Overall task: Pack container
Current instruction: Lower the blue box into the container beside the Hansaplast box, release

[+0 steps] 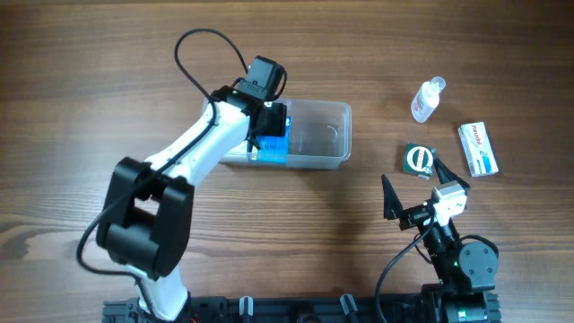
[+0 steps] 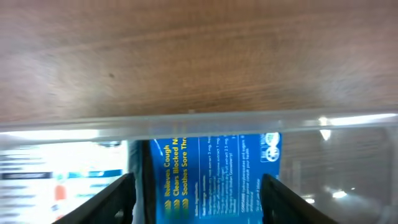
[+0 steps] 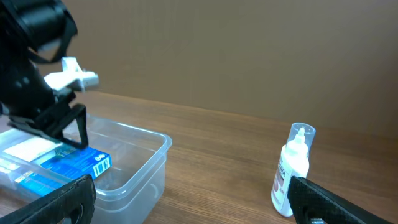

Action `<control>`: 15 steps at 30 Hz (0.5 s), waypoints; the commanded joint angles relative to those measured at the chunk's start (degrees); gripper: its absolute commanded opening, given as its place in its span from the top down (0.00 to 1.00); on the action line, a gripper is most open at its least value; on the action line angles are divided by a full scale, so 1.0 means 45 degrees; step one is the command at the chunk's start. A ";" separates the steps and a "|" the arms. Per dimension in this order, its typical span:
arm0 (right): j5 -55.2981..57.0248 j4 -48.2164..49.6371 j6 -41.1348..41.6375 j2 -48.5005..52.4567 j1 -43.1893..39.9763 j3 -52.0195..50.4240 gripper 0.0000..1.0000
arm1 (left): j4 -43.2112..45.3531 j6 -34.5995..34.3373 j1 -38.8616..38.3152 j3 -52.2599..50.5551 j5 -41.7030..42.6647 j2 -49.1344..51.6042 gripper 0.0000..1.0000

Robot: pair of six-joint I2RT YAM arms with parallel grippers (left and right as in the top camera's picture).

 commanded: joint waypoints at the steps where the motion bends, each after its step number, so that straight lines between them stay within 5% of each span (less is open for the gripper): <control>1: 0.0078 0.0039 -0.0068 -0.0087 -0.0053 -0.0015 0.00 | -0.0068 -0.0019 -0.0034 0.0296 -0.0466 -0.0656 0.52; 4: 0.0078 0.0039 -0.0068 -0.0087 -0.0053 -0.0015 0.00 | -0.0136 -0.0029 -0.0121 0.0291 -0.0194 -0.0661 0.96; 15: 0.0078 0.0039 -0.0068 -0.0087 -0.0053 -0.0015 0.00 | -0.0345 -0.1229 -0.0792 0.0029 -0.0563 0.0423 0.96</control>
